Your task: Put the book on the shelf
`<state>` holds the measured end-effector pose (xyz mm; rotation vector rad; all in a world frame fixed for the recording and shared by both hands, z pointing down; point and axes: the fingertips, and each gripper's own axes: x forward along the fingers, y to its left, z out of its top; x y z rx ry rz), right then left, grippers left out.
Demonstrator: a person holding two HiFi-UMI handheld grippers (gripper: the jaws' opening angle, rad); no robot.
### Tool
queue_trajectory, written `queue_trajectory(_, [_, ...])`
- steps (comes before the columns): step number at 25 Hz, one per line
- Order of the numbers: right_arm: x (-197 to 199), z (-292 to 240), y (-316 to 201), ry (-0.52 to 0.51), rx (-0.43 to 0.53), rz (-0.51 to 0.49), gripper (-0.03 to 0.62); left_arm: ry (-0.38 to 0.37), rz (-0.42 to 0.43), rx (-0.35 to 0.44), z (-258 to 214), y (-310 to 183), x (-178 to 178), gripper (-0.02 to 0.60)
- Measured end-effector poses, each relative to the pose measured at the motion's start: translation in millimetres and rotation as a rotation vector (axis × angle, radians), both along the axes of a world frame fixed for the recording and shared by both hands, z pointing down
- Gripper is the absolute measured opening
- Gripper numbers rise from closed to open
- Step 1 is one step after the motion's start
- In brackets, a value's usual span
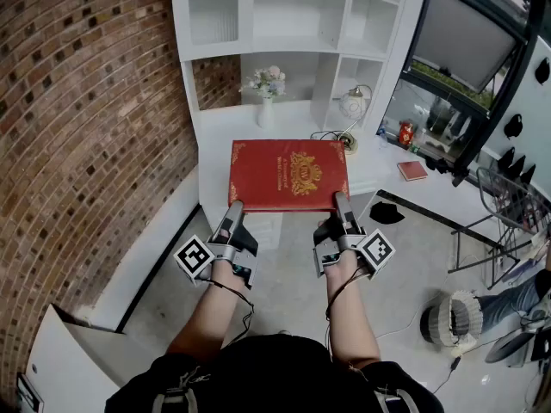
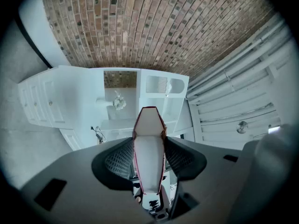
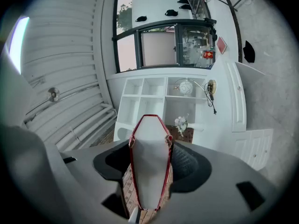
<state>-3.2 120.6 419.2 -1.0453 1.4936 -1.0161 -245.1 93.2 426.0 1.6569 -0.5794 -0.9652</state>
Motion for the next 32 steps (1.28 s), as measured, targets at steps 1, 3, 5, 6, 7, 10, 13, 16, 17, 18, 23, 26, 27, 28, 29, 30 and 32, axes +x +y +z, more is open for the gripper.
queue_trajectory(1, [1, 0, -1, -0.001, 0.001, 0.0, 0.261, 0.0, -0.001, -0.001, 1, -1, 1, 0.221])
queue_trajectory(3, [4, 2, -2, -0.001, 0.001, 0.001, 0.261, 0.002, 0.0, -0.001, 3, -1, 4, 0.222])
queue_trajectory(5, [7, 4, -3, 0.0, 0.002, 0.001, 0.261, -0.008, -0.001, -0.014, 9, -3, 5, 0.222])
queue_trajectory(6, [8, 3, -4, -0.003, 0.004, -0.002, 0.261, -0.017, -0.004, -0.021, 13, -4, 6, 0.222])
queue_trajectory(7, [9, 3, -4, -0.007, 0.006, -0.005, 0.261, -0.02, -0.005, -0.021, 13, -5, 7, 0.222])
queue_trajectory(10, [15, 4, -7, -0.008, 0.002, 0.0, 0.261, -0.018, -0.005, -0.01, 8, -5, 14, 0.222])
queue_trajectory(13, [22, 3, -10, -0.004, -0.006, 0.009, 0.262, -0.004, -0.002, -0.016, 6, -6, 22, 0.222])
queue_trajectory(16, [30, 3, -12, -0.002, -0.005, 0.007, 0.262, 0.005, -0.004, -0.02, 6, -6, 31, 0.222])
queue_trajectory(17, [34, 3, -13, -0.004, -0.006, 0.005, 0.262, -0.002, -0.008, -0.021, 8, -7, 34, 0.222])
queue_trajectory(18, [39, 4, -14, -0.005, -0.007, 0.002, 0.262, -0.013, -0.014, -0.021, 10, -8, 37, 0.222])
queue_trajectory(23, [60, 6, -16, -0.012, -0.001, -0.013, 0.262, 0.0, -0.025, -0.015, 9, -7, 61, 0.222])
queue_trajectory(26, [74, 11, -15, -0.015, -0.007, -0.017, 0.262, 0.001, -0.036, -0.016, 11, -4, 74, 0.222])
queue_trajectory(27, [79, 12, -15, -0.014, -0.009, -0.019, 0.262, -0.003, -0.039, -0.018, 14, -3, 78, 0.222])
queue_trajectory(28, [83, 14, -16, -0.013, -0.011, -0.021, 0.262, -0.007, -0.041, -0.024, 18, -3, 82, 0.222])
queue_trajectory(29, [87, 16, -16, -0.012, -0.016, -0.022, 0.262, -0.009, -0.043, -0.031, 21, -3, 85, 0.222])
queue_trajectory(30, [89, 18, -17, -0.009, -0.021, -0.024, 0.262, -0.005, -0.044, -0.036, 23, -3, 88, 0.222])
queue_trajectory(32, [92, 20, -20, -0.004, -0.024, -0.033, 0.262, 0.002, -0.048, -0.036, 24, -4, 91, 0.222])
